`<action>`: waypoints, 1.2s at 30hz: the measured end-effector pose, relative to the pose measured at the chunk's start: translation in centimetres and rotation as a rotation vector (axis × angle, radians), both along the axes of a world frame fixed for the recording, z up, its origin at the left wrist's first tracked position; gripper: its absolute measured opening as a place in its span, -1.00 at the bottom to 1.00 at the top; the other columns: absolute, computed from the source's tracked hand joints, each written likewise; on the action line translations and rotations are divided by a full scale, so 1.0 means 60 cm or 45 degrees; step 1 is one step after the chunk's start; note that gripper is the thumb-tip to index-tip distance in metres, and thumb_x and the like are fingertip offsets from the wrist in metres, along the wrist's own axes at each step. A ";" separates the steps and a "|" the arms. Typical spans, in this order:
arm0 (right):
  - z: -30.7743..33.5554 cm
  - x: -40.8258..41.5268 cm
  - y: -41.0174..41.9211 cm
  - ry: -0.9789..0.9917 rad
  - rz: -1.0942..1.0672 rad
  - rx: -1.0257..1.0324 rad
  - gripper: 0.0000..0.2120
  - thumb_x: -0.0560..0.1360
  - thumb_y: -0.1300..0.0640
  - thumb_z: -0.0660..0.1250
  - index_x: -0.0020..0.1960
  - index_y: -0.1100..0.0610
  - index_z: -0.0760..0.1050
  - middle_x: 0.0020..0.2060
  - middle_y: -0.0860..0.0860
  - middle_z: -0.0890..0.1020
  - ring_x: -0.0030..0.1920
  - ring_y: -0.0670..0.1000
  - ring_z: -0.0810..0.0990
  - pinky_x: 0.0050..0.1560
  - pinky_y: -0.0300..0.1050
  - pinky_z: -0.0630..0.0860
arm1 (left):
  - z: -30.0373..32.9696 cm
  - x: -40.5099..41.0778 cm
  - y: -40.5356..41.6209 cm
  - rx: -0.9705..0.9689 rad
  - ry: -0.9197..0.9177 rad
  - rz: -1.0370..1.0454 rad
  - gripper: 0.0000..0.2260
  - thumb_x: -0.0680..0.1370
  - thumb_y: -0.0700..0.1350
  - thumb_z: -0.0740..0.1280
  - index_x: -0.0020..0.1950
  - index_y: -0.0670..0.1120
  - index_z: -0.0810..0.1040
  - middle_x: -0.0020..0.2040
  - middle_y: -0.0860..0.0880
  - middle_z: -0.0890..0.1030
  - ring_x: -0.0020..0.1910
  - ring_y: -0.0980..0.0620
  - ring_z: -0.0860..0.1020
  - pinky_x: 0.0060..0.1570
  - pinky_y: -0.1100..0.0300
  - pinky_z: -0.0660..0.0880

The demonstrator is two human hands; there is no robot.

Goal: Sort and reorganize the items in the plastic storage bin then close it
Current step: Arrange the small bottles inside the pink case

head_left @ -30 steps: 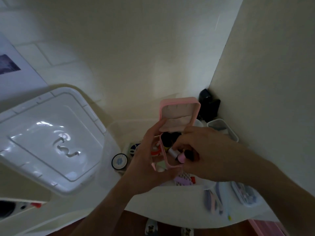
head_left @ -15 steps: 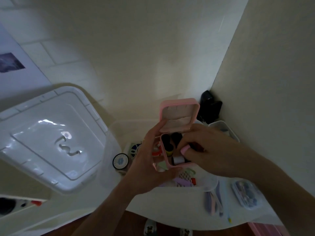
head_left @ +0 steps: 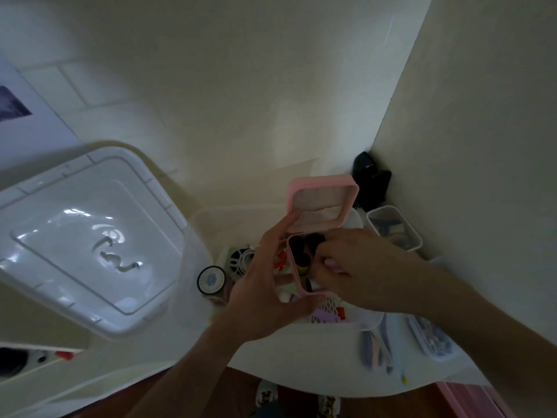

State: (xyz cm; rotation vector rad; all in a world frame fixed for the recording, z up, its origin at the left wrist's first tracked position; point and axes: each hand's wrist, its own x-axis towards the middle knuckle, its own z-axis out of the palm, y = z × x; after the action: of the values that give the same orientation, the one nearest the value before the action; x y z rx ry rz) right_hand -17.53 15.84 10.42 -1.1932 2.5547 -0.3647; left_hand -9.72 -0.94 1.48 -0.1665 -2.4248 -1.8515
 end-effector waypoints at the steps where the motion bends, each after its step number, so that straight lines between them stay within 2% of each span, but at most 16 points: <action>1: -0.003 -0.002 -0.002 0.037 0.044 0.030 -0.70 0.56 -0.03 0.23 -0.20 0.16 0.53 -0.28 0.00 0.53 -0.28 -0.03 0.49 -0.31 -0.20 0.35 | 0.000 0.000 0.000 -0.004 0.001 0.005 -0.01 0.38 -0.22 0.61 0.62 0.05 0.05 0.50 0.03 0.31 0.42 -0.04 0.44 0.14 -0.06 0.61; 3: -0.004 -0.007 -0.002 0.046 0.079 0.089 -0.68 0.56 -0.08 0.25 -0.23 0.13 0.52 -0.29 -0.02 0.51 -0.30 -0.06 0.46 -0.33 -0.25 0.31 | 0.001 0.000 0.000 -0.010 0.007 0.018 -0.01 0.38 -0.20 0.61 0.62 0.06 0.06 0.49 0.06 0.30 0.43 -0.03 0.43 0.13 -0.04 0.61; 5: -0.001 -0.014 0.000 0.044 0.078 0.108 -0.63 0.55 -0.09 0.28 -0.36 0.06 0.43 -0.39 -0.01 0.48 -0.38 -0.07 0.44 -0.35 -0.32 0.31 | 0.000 0.000 0.000 -0.017 0.014 0.024 -0.01 0.38 -0.19 0.62 0.62 0.07 0.06 0.49 0.07 0.30 0.43 -0.03 0.43 0.13 -0.04 0.62; 8: 0.006 -0.012 -0.005 0.077 0.038 0.124 -0.52 0.51 -0.11 0.32 -0.46 0.02 0.22 -0.53 -0.03 0.36 -0.49 -0.08 0.35 -0.46 -0.29 0.20 | -0.004 -0.004 0.001 -0.047 0.030 0.044 -0.01 0.38 -0.17 0.62 0.62 0.06 0.06 0.48 0.07 0.30 0.44 -0.04 0.41 0.16 -0.06 0.60; 10: 0.004 -0.006 -0.010 0.097 -0.009 0.129 -0.53 0.47 -0.11 0.35 -0.45 0.01 0.19 -0.54 -0.04 0.33 -0.51 -0.09 0.32 -0.47 -0.29 0.13 | -0.009 -0.005 0.004 -0.058 0.045 0.052 -0.02 0.38 -0.18 0.62 0.62 0.03 0.07 0.46 0.06 0.32 0.43 -0.06 0.41 0.19 -0.08 0.57; 15: -0.013 -0.009 -0.014 0.079 -0.207 0.051 -0.65 0.34 -0.17 0.44 -0.38 0.08 0.46 -0.47 -0.02 0.52 -0.46 -0.10 0.46 -0.49 -0.33 0.22 | -0.019 -0.008 0.009 -0.014 0.016 0.047 -0.04 0.40 -0.22 0.59 0.61 0.05 0.07 0.48 -0.03 0.33 0.44 -0.07 0.41 0.18 0.02 0.59; 18: -0.024 0.000 -0.016 0.083 -0.317 -0.042 -0.73 0.32 -0.11 0.47 -0.27 0.08 0.55 -0.36 -0.03 0.59 -0.35 -0.11 0.53 -0.43 -0.36 0.28 | -0.024 -0.011 0.007 -0.004 0.006 0.064 -0.05 0.40 -0.18 0.59 0.61 0.05 0.06 0.48 -0.06 0.34 0.44 -0.11 0.41 0.21 -0.08 0.56; 22: -0.034 0.014 -0.014 -0.062 -0.453 -0.203 -0.77 0.33 -0.07 0.51 -0.14 0.04 0.59 -0.29 -0.06 0.61 -0.30 -0.15 0.52 -0.36 -0.38 0.37 | -0.027 -0.014 0.001 0.047 -0.003 0.097 -0.05 0.40 -0.18 0.58 0.62 0.01 0.05 0.47 -0.07 0.35 0.42 -0.11 0.44 0.22 -0.17 0.54; 24: -0.038 0.015 -0.012 -0.136 -0.463 -0.273 -0.74 0.33 -0.09 0.52 -0.13 0.06 0.62 -0.28 -0.05 0.64 -0.26 -0.10 0.56 -0.21 -0.34 0.44 | -0.025 -0.015 -0.001 0.049 -0.009 0.103 -0.05 0.41 -0.14 0.58 0.62 0.06 0.05 0.48 -0.05 0.36 0.40 -0.09 0.47 0.17 -0.18 0.57; 26: -0.039 0.017 -0.011 -0.184 -0.460 -0.314 -0.74 0.37 -0.11 0.48 -0.12 0.07 0.65 -0.25 -0.03 0.66 -0.18 -0.11 0.56 -0.13 -0.28 0.46 | -0.025 -0.015 -0.002 0.059 -0.006 0.096 -0.05 0.42 -0.20 0.57 0.62 0.06 0.04 0.47 -0.03 0.38 0.38 -0.08 0.49 0.17 -0.15 0.57; 30: -0.033 0.013 -0.006 -0.309 -0.534 -0.402 -0.80 0.47 -0.13 0.37 -0.19 -0.06 0.67 -0.23 -0.09 0.67 -0.22 -0.14 0.60 -0.17 -0.17 0.52 | -0.023 -0.011 -0.003 0.071 0.016 0.088 -0.06 0.42 -0.31 0.55 0.61 -0.01 0.04 0.45 0.00 0.42 0.39 -0.05 0.48 0.19 -0.09 0.57; 32: -0.037 0.007 -0.001 -0.237 -0.561 -0.337 -0.78 0.48 -0.16 0.35 -0.22 -0.07 0.65 -0.26 -0.09 0.66 -0.25 -0.14 0.59 -0.18 -0.16 0.52 | -0.021 -0.010 -0.003 0.075 0.023 0.097 -0.07 0.43 -0.32 0.55 0.61 -0.04 0.04 0.46 0.02 0.41 0.41 -0.04 0.47 0.19 -0.11 0.58; 33: -0.041 0.007 0.001 -0.175 -0.544 -0.286 -0.78 0.47 -0.15 0.36 -0.22 -0.05 0.64 -0.27 -0.08 0.64 -0.26 -0.14 0.57 -0.21 -0.19 0.50 | -0.019 -0.009 -0.003 0.077 0.028 0.096 -0.08 0.43 -0.33 0.54 0.61 -0.04 0.04 0.45 0.04 0.42 0.40 -0.02 0.47 0.19 -0.12 0.58; 35: -0.047 0.013 -0.003 -0.096 -0.485 -0.237 -0.80 0.44 -0.13 0.40 -0.27 -0.03 0.60 -0.32 -0.11 0.60 -0.30 -0.16 0.53 -0.30 -0.39 0.37 | -0.018 -0.009 -0.002 0.083 0.031 0.096 -0.07 0.41 -0.32 0.55 0.61 -0.05 0.05 0.43 0.04 0.43 0.39 -0.01 0.48 0.20 -0.13 0.57; 36: -0.049 0.017 -0.007 -0.065 -0.462 -0.236 -0.84 0.42 -0.11 0.43 -0.27 -0.06 0.59 -0.32 -0.14 0.59 -0.30 -0.18 0.51 -0.28 -0.44 0.34 | -0.019 -0.009 -0.002 0.079 0.029 0.100 -0.06 0.41 -0.30 0.56 0.61 -0.04 0.05 0.43 0.04 0.43 0.39 -0.01 0.48 0.20 -0.13 0.57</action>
State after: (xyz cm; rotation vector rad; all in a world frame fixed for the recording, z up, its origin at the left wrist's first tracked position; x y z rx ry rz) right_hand -16.49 15.42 7.50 -0.7557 2.7359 -0.7159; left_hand -10.27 -1.04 0.36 -0.0864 -2.3204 -1.8776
